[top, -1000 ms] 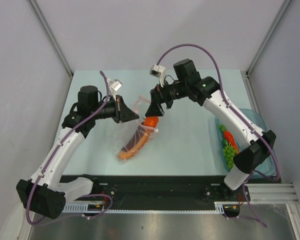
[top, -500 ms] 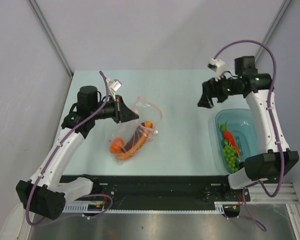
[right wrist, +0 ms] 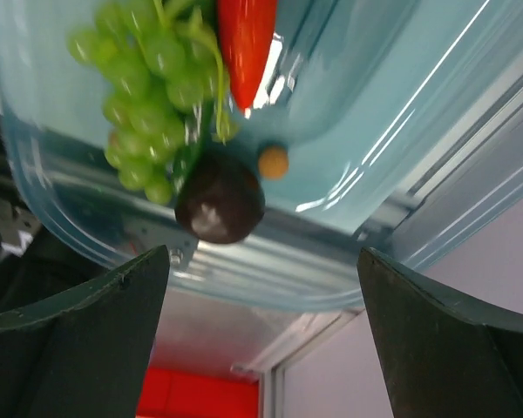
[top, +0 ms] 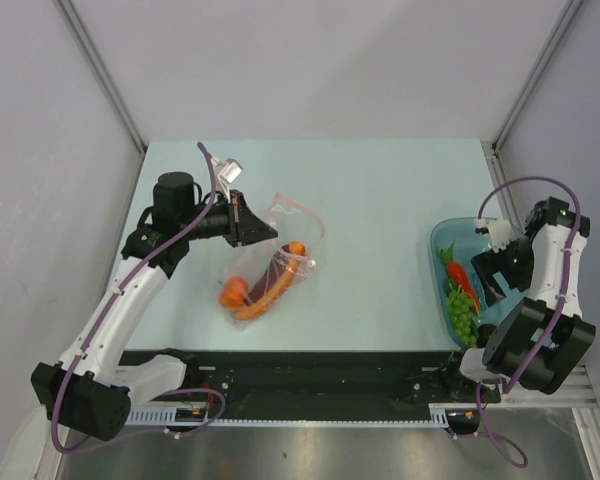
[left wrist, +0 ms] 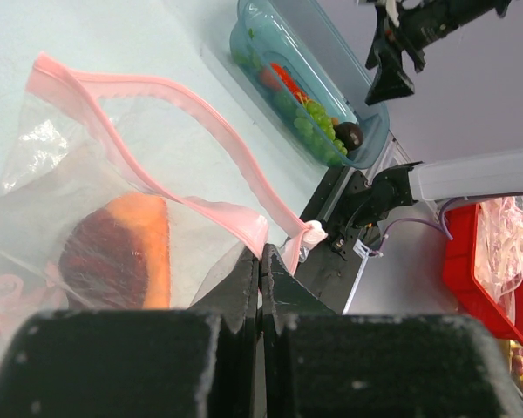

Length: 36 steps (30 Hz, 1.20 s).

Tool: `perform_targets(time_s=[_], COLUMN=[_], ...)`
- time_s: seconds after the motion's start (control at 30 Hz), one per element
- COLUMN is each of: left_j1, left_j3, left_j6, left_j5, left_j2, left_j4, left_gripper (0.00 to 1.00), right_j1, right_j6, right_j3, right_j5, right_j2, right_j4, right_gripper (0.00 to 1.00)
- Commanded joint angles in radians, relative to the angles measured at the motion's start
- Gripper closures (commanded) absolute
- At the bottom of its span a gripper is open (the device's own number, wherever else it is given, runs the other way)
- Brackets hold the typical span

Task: Place the food in the zip-top bag and seal the zipper
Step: Pick up the fake fruit from the bin.

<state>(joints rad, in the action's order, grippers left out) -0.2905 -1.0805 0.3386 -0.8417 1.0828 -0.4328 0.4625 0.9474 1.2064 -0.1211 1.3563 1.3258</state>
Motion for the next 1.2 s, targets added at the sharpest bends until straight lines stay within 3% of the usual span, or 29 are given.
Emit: perform_targets(time_s=[0.0,0.2,0.63,0.73,0.93,1.07,1.17], left_j1=[0.005,0.007,0.005,0.005,0.005,0.005,0.007], left_j3=[-0.01,-0.007,-0.015,-0.018,-0.022,-0.015,-0.018], left_j6=[-0.023,-0.003,-0.015,-0.013,-0.023,-0.023,-0.027], left_j5=[-0.019,-0.025,-0.017,-0.017,-0.02,-0.022,-0.023], left_j2=[-0.026,-0.02,-0.018,-0.012,-0.009,-0.009,0.0], left_j4=[0.019,0.037,0.02,0.023,0.014,0.019,0.016], left_gripper=[1.0,1.0,1.0,1.0,1.0,1.0,1.0], right_j1=[0.057,0.056,0.054,0.044,-0.01,-0.091,-0.233], right_j6=[0.097,0.083,0.05,0.044,0.045,-0.001,-0.067], right_j3=[-0.093,-0.24,-0.386,-0.395,-0.38,-0.302,-0.181], right_j5=[0.153,0.176,0.196,0.207,0.219,0.144,0.095], right_j2=[-0.054,-0.046,0.087,0.118,0.07,-0.043,-0.06], right_j4=[0.112,-0.043,-0.321,-0.365,-0.34,-0.292,-0.286], right_gripper=[0.07,0.07,0.1,0.17,0.44,0.47,0.5])
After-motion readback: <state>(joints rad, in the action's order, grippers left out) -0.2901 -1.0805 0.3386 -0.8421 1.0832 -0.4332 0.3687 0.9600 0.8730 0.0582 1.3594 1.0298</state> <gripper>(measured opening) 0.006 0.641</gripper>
